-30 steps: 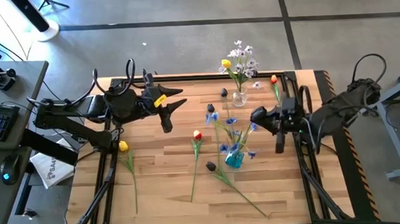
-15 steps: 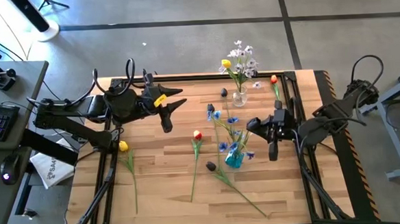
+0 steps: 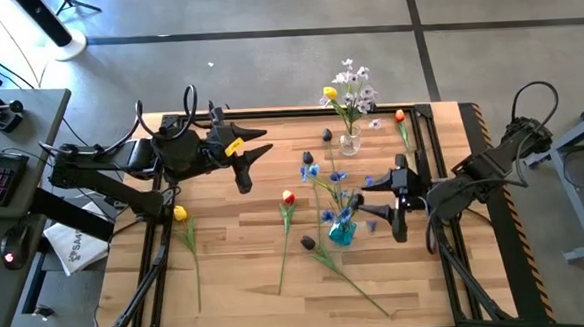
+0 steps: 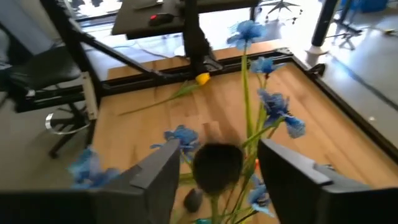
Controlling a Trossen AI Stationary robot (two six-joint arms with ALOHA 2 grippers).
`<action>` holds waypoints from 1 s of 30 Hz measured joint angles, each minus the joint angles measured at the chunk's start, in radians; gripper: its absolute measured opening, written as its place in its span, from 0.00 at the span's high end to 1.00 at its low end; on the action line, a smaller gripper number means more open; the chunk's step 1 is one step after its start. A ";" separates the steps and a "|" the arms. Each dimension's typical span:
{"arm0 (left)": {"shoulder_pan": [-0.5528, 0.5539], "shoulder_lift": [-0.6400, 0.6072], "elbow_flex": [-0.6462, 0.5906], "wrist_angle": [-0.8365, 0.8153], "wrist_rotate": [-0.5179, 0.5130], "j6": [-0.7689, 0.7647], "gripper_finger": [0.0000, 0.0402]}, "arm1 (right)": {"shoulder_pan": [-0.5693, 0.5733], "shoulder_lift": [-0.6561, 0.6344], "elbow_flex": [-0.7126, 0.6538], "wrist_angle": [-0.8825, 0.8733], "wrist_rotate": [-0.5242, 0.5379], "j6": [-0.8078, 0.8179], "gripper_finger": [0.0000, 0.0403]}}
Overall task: Sort flowers into vase by color
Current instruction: Put the orange flower into the transparent vase
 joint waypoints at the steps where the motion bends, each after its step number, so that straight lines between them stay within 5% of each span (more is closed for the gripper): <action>1: 0.000 0.000 0.000 0.000 0.000 0.000 0.65 | 0.000 -0.004 0.000 0.000 -0.017 0.003 0.43; 9: 0.000 0.000 0.000 0.000 0.000 -0.017 0.65 | 0.000 -0.046 0.001 -0.008 -0.152 0.085 0.36; 17: -0.001 0.000 0.000 -0.001 0.000 -0.035 0.65 | 0.000 -0.168 0.002 -0.137 -0.285 0.371 0.39; 30: -0.001 0.000 0.000 -0.012 0.000 -0.035 0.65 | -0.012 -0.198 -0.003 -0.858 -0.380 1.084 0.49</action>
